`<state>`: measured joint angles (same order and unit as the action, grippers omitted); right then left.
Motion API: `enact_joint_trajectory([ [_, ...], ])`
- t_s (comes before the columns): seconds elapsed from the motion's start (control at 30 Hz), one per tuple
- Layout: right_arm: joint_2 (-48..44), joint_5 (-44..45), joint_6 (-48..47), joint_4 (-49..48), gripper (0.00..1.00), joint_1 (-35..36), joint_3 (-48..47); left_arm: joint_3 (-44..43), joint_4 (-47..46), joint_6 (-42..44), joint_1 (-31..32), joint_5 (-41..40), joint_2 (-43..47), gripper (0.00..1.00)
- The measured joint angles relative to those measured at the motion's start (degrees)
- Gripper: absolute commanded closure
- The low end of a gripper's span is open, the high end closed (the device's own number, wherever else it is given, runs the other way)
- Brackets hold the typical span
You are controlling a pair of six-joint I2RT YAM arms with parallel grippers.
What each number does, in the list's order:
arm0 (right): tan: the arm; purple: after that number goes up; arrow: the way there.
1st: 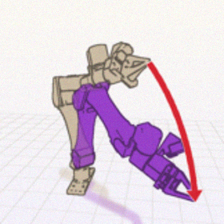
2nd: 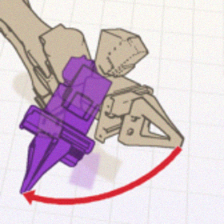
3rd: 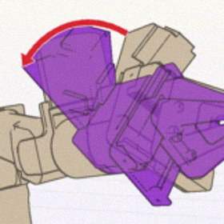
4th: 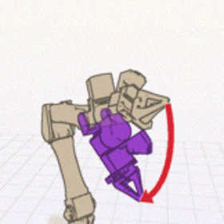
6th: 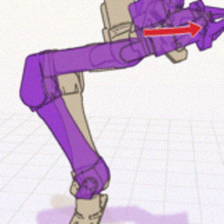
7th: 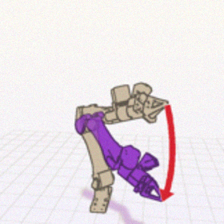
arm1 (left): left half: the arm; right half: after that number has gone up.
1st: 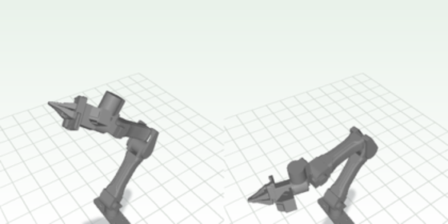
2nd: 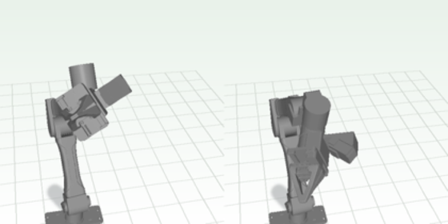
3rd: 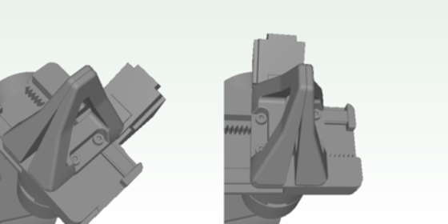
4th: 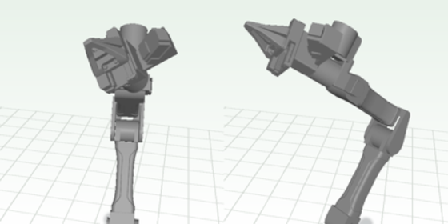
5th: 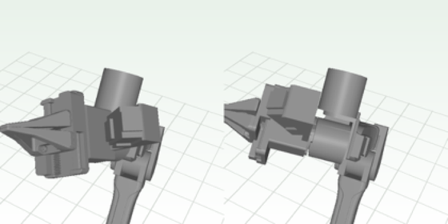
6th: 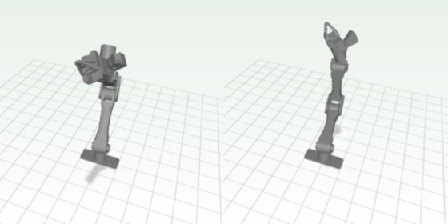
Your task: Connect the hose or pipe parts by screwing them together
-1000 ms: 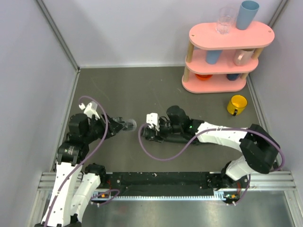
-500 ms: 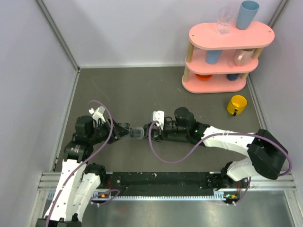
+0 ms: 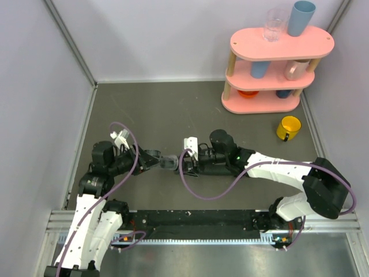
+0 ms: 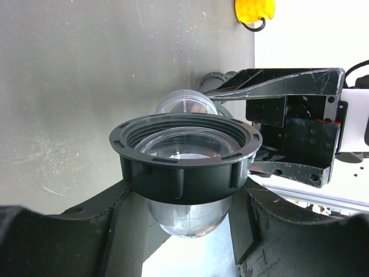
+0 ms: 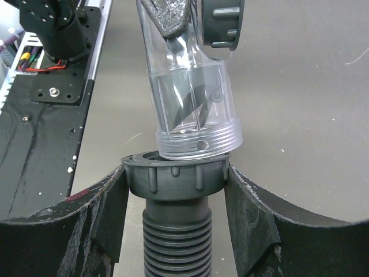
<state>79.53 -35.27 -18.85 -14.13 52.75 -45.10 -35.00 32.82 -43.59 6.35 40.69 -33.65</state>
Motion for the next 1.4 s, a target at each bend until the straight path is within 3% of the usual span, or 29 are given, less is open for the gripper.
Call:
enact_joint_trajectory([
  [0.37, 0.1, -0.4, 5.0, -3.5, 0.76, 0.0, 0.9, -0.6, 0.0, -1.5, -0.4, 2.2, -0.1, 1.0],
  [0.67, 0.2, 0.3, 1.9, -1.7, 0.78, 0.0, 0.9, 2.5, -2.4, -4.9, -0.7, 6.2, 0.5, 1.0],
  [1.4, -2.8, 3.1, -3.5, 2.4, 0.81, 0.9, 0.4, -2.7, 0.4, 2.2, -0.6, 10.1, -6.8, 1.0],
])
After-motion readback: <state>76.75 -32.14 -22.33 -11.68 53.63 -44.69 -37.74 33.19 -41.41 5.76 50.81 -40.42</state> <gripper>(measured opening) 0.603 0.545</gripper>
